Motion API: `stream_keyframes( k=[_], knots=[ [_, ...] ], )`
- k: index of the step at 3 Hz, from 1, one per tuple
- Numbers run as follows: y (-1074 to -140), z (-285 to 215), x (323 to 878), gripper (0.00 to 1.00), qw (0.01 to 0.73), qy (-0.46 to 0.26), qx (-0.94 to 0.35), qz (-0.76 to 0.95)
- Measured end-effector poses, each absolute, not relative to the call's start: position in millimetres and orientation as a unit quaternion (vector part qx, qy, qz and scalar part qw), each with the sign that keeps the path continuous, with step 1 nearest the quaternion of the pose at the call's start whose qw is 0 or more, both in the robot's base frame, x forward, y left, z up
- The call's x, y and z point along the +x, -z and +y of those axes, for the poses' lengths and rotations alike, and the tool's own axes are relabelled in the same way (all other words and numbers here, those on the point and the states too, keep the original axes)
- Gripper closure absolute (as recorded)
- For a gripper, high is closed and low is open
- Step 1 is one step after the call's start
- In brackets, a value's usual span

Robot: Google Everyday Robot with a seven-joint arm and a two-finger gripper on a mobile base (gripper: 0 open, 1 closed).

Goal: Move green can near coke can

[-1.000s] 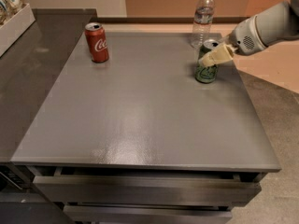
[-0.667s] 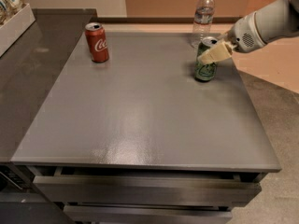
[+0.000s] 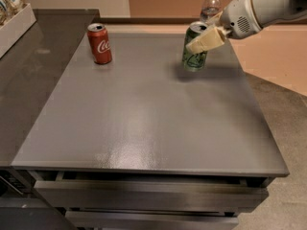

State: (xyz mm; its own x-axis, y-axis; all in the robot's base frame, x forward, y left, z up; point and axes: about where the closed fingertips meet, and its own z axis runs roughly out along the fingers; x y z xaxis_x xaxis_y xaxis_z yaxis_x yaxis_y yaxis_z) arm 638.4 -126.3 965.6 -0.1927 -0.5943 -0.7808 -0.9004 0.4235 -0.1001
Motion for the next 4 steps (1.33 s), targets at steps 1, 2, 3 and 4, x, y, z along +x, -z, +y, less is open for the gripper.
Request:
stream_keyframes(
  k=[1, 2, 3, 4],
  knots=[
    [-977, -70, 632, 1.00, 0.387, -0.210, -0.543, 0.715],
    [-979, -36, 639, 1.00, 0.378, -0.223, -0.570, 0.694],
    [-980, -18, 643, 1.00, 0.374, -0.230, -0.584, 0.683],
    [-976, 7, 654, 1.00, 0.363, -0.232, -0.608, 0.667]
  ],
)
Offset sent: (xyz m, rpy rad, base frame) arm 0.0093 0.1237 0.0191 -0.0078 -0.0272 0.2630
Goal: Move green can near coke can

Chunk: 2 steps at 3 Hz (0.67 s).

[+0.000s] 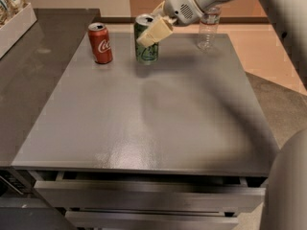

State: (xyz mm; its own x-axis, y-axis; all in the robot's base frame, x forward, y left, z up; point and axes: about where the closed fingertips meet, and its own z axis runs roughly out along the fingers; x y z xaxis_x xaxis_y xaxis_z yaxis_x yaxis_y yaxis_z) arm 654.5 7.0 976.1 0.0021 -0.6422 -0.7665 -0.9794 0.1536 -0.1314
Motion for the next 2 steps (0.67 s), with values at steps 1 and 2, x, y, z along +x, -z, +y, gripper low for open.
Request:
stream_keyframes(
  k=[1, 2],
  knots=[
    [-961, 43, 688, 1.00, 0.345, -0.228, -0.614, 0.672],
    [-955, 52, 700, 1.00, 0.339, -0.226, -0.608, 0.681]
  ],
)
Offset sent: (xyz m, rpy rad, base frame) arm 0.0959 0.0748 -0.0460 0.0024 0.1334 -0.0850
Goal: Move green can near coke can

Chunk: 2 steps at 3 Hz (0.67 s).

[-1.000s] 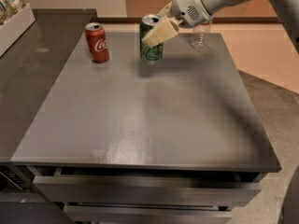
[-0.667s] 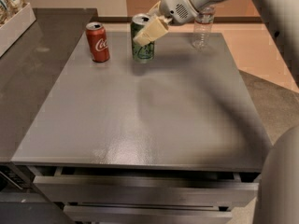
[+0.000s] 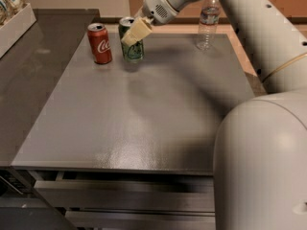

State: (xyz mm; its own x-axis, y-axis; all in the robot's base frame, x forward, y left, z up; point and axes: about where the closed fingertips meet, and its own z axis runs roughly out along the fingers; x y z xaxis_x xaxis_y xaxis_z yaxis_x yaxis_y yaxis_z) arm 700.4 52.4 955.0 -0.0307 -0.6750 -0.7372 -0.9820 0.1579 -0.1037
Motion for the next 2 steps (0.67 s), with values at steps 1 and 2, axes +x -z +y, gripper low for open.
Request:
stream_keyframes(
  k=[1, 2],
  knots=[
    [-951, 59, 709, 1.00, 0.335, -0.226, -0.603, 0.688],
    [-938, 72, 725, 0.84, 0.330, -0.241, -0.586, 0.699]
  ],
)
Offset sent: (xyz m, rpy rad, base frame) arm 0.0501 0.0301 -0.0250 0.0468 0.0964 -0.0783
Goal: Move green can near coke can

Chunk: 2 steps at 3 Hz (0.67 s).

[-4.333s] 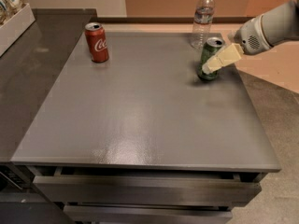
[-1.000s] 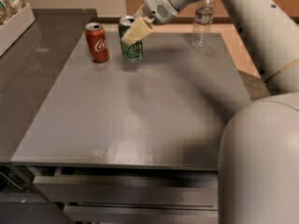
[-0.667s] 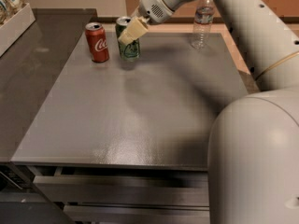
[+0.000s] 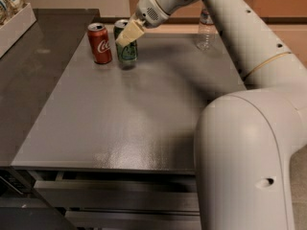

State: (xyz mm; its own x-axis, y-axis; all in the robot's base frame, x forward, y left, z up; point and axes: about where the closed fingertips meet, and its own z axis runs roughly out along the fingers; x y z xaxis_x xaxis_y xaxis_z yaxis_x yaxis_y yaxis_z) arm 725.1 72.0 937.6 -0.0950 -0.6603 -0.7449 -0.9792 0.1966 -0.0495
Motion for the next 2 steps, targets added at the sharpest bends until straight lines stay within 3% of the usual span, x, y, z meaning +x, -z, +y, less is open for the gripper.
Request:
stream_keyframes(
  k=[2],
  knots=[
    [-919.8, 89.8, 743.7, 0.37, 0.333, -0.263, -0.574, 0.700]
  ],
)
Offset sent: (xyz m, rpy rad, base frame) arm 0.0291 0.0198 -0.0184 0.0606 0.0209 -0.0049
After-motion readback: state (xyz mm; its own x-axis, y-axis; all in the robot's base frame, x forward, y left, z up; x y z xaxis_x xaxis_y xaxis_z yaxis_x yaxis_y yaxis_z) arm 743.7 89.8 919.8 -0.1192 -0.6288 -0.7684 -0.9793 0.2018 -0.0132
